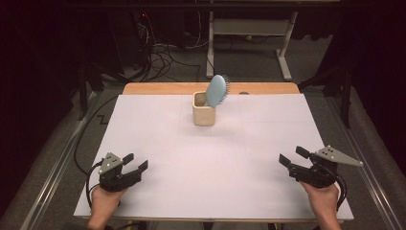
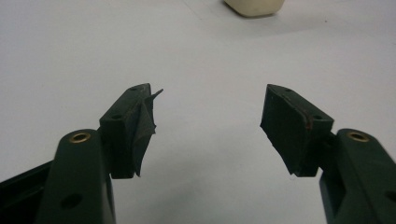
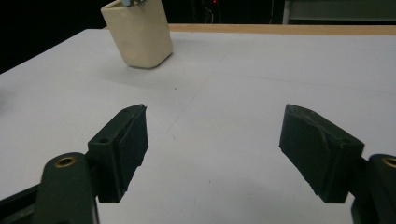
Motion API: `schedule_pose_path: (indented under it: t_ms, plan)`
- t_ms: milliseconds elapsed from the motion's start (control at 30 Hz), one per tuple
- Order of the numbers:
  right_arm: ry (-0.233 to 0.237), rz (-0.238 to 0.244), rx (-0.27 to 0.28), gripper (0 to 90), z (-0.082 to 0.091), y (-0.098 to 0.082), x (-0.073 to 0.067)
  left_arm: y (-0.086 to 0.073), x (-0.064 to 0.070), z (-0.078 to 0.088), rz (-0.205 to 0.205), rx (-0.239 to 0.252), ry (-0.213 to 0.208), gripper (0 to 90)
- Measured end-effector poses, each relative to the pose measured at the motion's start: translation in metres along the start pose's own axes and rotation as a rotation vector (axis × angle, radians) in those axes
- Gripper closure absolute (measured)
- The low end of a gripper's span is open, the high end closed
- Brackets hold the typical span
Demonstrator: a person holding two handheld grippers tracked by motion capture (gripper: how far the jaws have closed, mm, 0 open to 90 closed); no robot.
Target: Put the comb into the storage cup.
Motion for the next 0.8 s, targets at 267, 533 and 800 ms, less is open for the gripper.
schedule_pose_path:
  t_ms: [267, 533, 800]
  plan:
    - [-0.002, -0.001, 0.001, 25.1, 0.002, -0.005, 0.001, 0.000, 0.000, 0.000, 0.004, -0.003, -0.002, 35.5]
    - [-0.015, 0.004, -0.006, 25.1, 0.003, -0.010, 0.003, 0.000, 0.000, 0.000, 0.006, -0.001, 0.000, 35.6]
    - [-0.021, 0.006, -0.018, 25.3, 0.003, -0.016, 0.003, 0.000, 0.000, 0.000, 0.006, -0.001, 0.001, 35.6]
Point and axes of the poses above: each handheld gripper's, and its own axes: z roughly backward along the jaws, y roughly out of its top, x roughly to its right, the point moved 1 cm from there along -z, roughly forward along the jaws, and after that the axes turned 10 degrees about x, right-handed, at the moved point
